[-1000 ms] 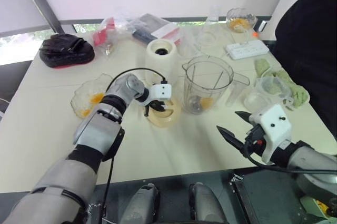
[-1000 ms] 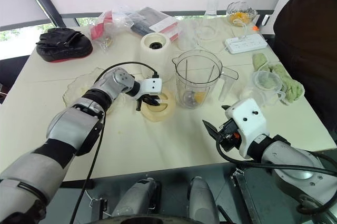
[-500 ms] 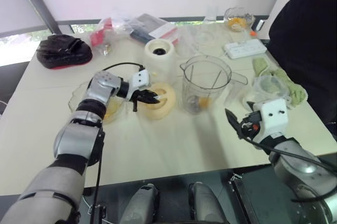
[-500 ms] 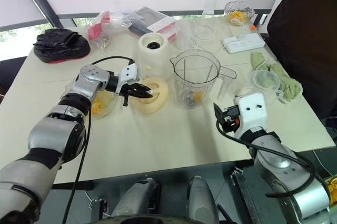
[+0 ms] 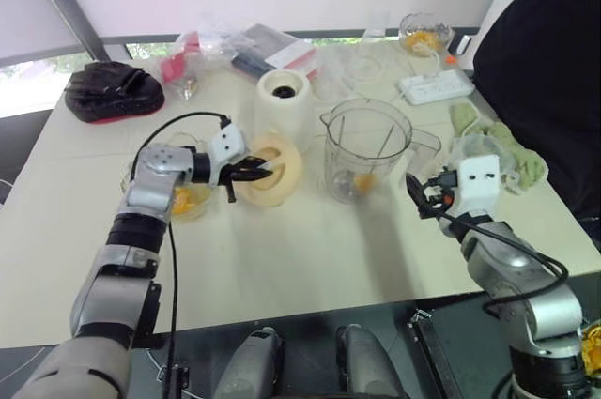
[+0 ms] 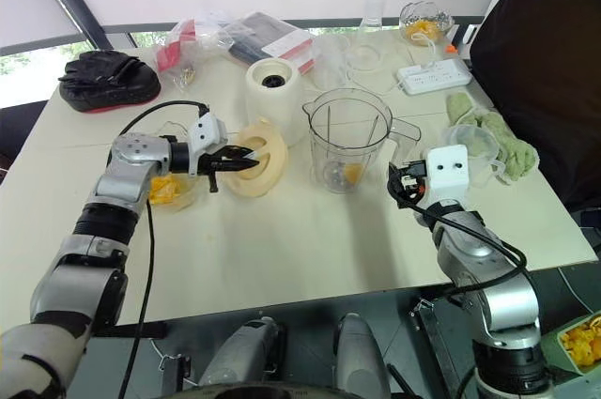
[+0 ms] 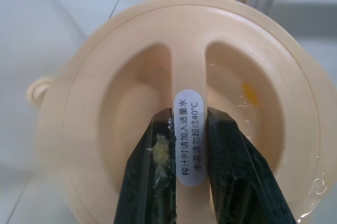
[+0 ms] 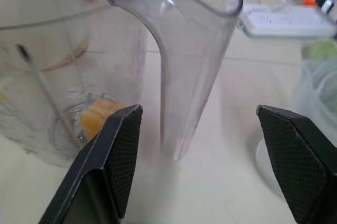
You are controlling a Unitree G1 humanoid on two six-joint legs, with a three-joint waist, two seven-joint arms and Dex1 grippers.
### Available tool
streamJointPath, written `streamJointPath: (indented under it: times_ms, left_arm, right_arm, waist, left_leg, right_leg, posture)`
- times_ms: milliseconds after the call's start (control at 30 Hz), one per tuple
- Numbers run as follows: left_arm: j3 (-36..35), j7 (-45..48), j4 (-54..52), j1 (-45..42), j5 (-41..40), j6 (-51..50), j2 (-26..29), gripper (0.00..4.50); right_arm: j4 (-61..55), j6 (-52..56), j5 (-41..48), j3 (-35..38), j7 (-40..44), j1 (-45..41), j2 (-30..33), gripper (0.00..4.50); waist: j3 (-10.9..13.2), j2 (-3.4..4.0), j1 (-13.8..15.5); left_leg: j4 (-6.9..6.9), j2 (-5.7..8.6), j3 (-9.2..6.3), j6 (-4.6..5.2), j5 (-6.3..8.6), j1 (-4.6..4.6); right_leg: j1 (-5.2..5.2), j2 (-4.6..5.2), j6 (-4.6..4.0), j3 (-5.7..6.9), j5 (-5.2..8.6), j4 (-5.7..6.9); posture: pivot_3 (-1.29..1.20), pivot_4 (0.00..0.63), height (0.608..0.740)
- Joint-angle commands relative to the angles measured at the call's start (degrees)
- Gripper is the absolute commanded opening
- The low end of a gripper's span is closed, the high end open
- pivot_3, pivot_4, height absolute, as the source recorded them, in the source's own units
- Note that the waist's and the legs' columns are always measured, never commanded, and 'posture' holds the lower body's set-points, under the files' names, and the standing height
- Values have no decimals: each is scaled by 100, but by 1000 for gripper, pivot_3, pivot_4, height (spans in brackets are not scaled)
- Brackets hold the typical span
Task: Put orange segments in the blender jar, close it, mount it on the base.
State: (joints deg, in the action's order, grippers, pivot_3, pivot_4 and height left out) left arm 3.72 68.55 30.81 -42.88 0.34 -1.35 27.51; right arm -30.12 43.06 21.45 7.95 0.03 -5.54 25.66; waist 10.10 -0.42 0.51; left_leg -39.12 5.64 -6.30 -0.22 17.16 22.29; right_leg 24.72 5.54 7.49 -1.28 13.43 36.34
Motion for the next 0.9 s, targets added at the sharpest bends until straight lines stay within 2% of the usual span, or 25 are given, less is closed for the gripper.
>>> streamJointPath:
  times_ms: [33, 433, 733, 800, 900]
  left_arm:
    - [-116, -146, -554, 54, -194, -114, 218, 239]
    - [-24, -444, -1247, 354, -282, -236, 498, 239]
    - [-91, -568, -1485, 402, -421, -330, 554, 239]
    - [-87, -567, -1506, 382, -427, -342, 578, 239]
    - [-110, -541, -1403, 226, -476, -268, 627, 239]
  right_arm:
    - [295, -130, 21, 280, 34, -376, -228, 3599]
    - [1195, -432, -377, 225, 72, -1060, -612, 3599]
    - [1459, -611, -681, 100, -8, -1335, -972, 3599]
    - [1476, -618, -720, 91, 8, -1359, -1009, 3067]
    - [1497, -575, -735, 58, 65, -1410, -1062, 3067]
  waist:
    - [0, 0, -2]
    - [-1, 3, -23]
    - [-2, 4, -35]
    - [-2, 4, -43]
    - [-2, 4, -69]
  left_leg:
    - [0, 0, 0, 0, 0, 0]
    - [5, 0, 1, -5, -2, 2]
    - [8, 0, 2, -7, -3, 3]
    - [8, 1, 2, -8, -3, 4]
    - [8, 1, 2, -8, -4, 5]
  right_leg:
    - [0, 0, 0, 0, 0, 0]
    - [7, 1, -1, -2, 0, 1]
    - [13, 2, -1, -3, -1, 4]
    - [15, 2, -1, -4, -1, 5]
    - [18, 2, -1, -4, -1, 9]
  posture:
    - [0, 150, 740]
    - [0, 150, 740]
    - [0, 150, 740]
    - [0, 150, 740]
    - [0, 150, 740]
